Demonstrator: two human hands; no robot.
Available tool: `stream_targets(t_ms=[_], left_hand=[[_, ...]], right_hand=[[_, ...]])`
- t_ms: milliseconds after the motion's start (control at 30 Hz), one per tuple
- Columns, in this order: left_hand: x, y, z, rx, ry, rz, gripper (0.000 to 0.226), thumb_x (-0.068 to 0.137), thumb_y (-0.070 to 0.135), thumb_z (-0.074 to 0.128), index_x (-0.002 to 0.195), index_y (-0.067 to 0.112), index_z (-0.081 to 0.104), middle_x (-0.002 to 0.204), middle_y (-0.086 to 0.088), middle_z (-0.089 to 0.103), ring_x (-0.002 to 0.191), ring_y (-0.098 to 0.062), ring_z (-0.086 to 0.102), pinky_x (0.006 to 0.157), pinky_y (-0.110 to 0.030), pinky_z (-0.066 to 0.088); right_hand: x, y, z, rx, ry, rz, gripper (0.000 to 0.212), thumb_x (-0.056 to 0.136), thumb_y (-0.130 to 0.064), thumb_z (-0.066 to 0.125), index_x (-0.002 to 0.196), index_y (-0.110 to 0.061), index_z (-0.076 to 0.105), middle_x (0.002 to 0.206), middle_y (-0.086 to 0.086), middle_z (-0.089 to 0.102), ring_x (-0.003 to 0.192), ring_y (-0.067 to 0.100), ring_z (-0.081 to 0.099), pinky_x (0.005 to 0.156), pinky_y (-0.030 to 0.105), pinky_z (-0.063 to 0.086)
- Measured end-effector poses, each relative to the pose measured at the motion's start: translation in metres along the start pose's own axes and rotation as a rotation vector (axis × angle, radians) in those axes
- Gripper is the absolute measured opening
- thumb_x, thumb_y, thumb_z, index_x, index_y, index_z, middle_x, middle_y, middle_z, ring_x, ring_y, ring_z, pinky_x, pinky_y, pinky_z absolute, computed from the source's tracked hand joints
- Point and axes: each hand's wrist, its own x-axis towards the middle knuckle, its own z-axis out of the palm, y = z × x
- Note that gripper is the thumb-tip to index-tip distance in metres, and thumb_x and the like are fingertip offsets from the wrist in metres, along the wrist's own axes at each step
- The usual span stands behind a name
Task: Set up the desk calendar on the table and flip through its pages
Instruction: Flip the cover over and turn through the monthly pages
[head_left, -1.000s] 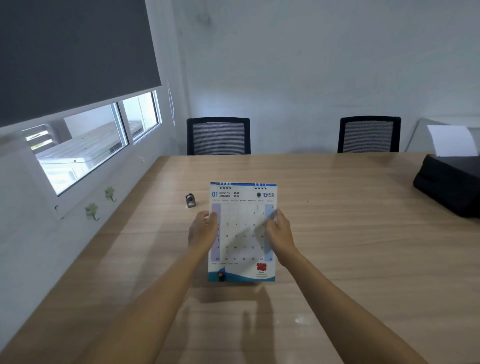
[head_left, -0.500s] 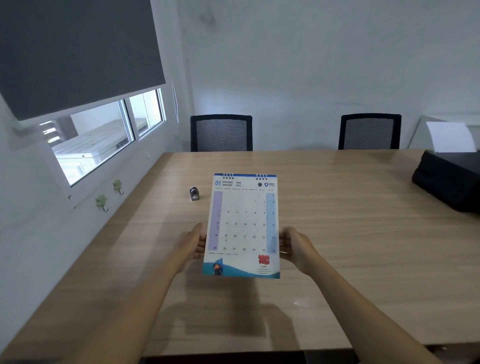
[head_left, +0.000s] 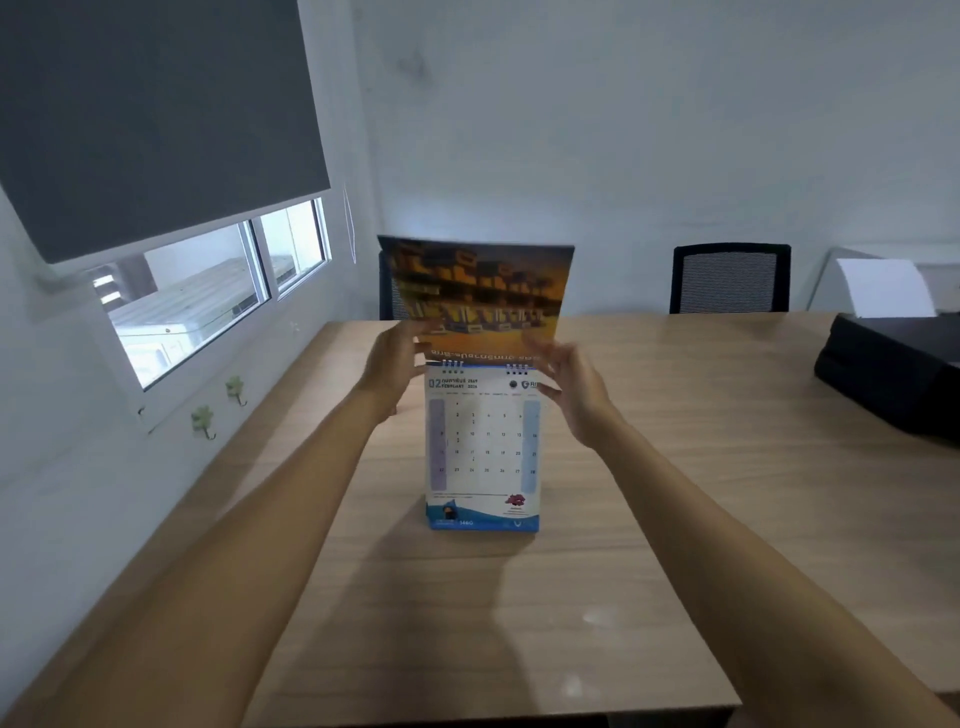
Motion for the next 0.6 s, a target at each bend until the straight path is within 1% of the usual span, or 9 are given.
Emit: stream_targets(t_ms=[67, 133, 167, 233, 267, 333, 400, 467, 600], left_hand=[[0.008, 0.003, 0.008, 0.275, -0.030, 0.083, 0.026, 0.101, 0.023, 0.037, 0.106, 0.022, 0.062, 0.098, 0.013, 0.059, 0.102, -0.016, 0.052, 0.083, -0.027, 0.042], [0.019, -0.005, 0.008, 0.540, -0.046, 0.102, 0.036, 0.101, 0.018, 0.035, 0.132, 0.016, 0.053, 0.124, 0.006, 0.054, 0.115, -0.015, 0.048, 0.091, -0.026, 0.041], [0.025, -0.012, 0.006, 0.657, -0.057, 0.091, 0.041, 0.101, 0.019, 0.035, 0.140, 0.016, 0.047, 0.140, 0.002, 0.048, 0.127, -0.018, 0.045, 0.101, -0.029, 0.037], [0.037, -0.027, 0.004, 0.797, -0.101, 0.038, 0.046, 0.101, 0.024, 0.034, 0.147, 0.020, 0.039, 0.157, 0.001, 0.031, 0.142, -0.023, 0.033, 0.114, -0.035, 0.027], [0.042, -0.035, 0.003, 0.837, -0.123, 0.006, 0.047, 0.101, 0.028, 0.033, 0.148, 0.022, 0.036, 0.159, 0.003, 0.026, 0.145, -0.024, 0.028, 0.118, -0.037, 0.024], [0.049, -0.046, 0.003, 0.887, -0.161, -0.045, 0.050, 0.100, 0.031, 0.033, 0.149, 0.025, 0.031, 0.160, 0.004, 0.024, 0.146, -0.025, 0.025, 0.119, -0.041, 0.025], [0.051, -0.053, 0.003, 0.912, -0.172, -0.069, 0.052, 0.099, 0.031, 0.036, 0.150, 0.026, 0.028, 0.155, -0.002, 0.034, 0.139, -0.029, 0.036, 0.112, -0.042, 0.037], [0.054, -0.056, 0.003, 0.966, -0.181, -0.061, 0.057, 0.097, 0.034, 0.039, 0.151, 0.027, 0.022, 0.150, -0.008, 0.039, 0.134, -0.031, 0.041, 0.106, -0.044, 0.042], [0.059, -0.058, 0.006, 1.098, -0.209, -0.001, 0.065, 0.096, 0.038, 0.043, 0.153, 0.024, 0.014, 0.151, -0.005, 0.038, 0.138, -0.030, 0.030, 0.109, -0.049, 0.037]], right_hand=[[0.010, 0.000, 0.003, -0.203, -0.031, -0.022, 0.055, 0.101, -0.041, 0.011, 0.138, -0.019, 0.045, 0.146, -0.001, 0.045, 0.130, 0.012, 0.039, 0.112, 0.037, 0.028], [0.019, 0.004, 0.007, -0.371, -0.084, -0.036, 0.063, 0.096, -0.058, 0.011, 0.140, -0.025, 0.042, 0.147, 0.001, 0.045, 0.134, 0.020, 0.042, 0.115, 0.047, 0.028], [0.026, 0.009, 0.007, -0.488, -0.103, -0.064, 0.065, 0.095, -0.059, 0.009, 0.142, -0.026, 0.038, 0.149, 0.002, 0.043, 0.137, 0.023, 0.039, 0.116, 0.051, 0.026], [0.035, 0.020, 0.005, -0.781, -0.139, -0.069, 0.059, 0.099, -0.044, 0.005, 0.148, -0.020, 0.026, 0.157, 0.006, 0.028, 0.146, 0.024, 0.022, 0.119, 0.052, 0.014], [0.040, 0.028, 0.004, -0.905, -0.152, -0.032, 0.056, 0.101, -0.037, 0.005, 0.150, -0.017, 0.019, 0.160, 0.005, 0.020, 0.149, 0.021, 0.012, 0.120, 0.050, 0.006], [0.046, 0.043, 0.000, -1.046, -0.160, 0.058, 0.056, 0.101, -0.038, 0.004, 0.153, -0.018, 0.007, 0.162, 0.000, 0.007, 0.150, 0.021, 0.001, 0.121, 0.049, -0.003], [0.047, 0.053, -0.001, -1.108, -0.121, 0.121, 0.058, 0.099, -0.045, 0.005, 0.153, -0.025, -0.001, 0.162, -0.005, -0.001, 0.150, 0.028, -0.006, 0.120, 0.052, -0.002], [0.048, 0.055, 0.004, -1.141, -0.043, 0.132, 0.058, 0.099, -0.047, 0.011, 0.153, -0.027, 0.001, 0.162, -0.004, 0.003, 0.149, 0.034, -0.003, 0.120, 0.054, 0.004], [0.050, 0.048, 0.008, -1.241, 0.035, 0.042, 0.061, 0.097, -0.045, 0.022, 0.152, -0.024, 0.006, 0.159, 0.003, 0.017, 0.144, 0.036, 0.013, 0.116, 0.054, 0.015]])
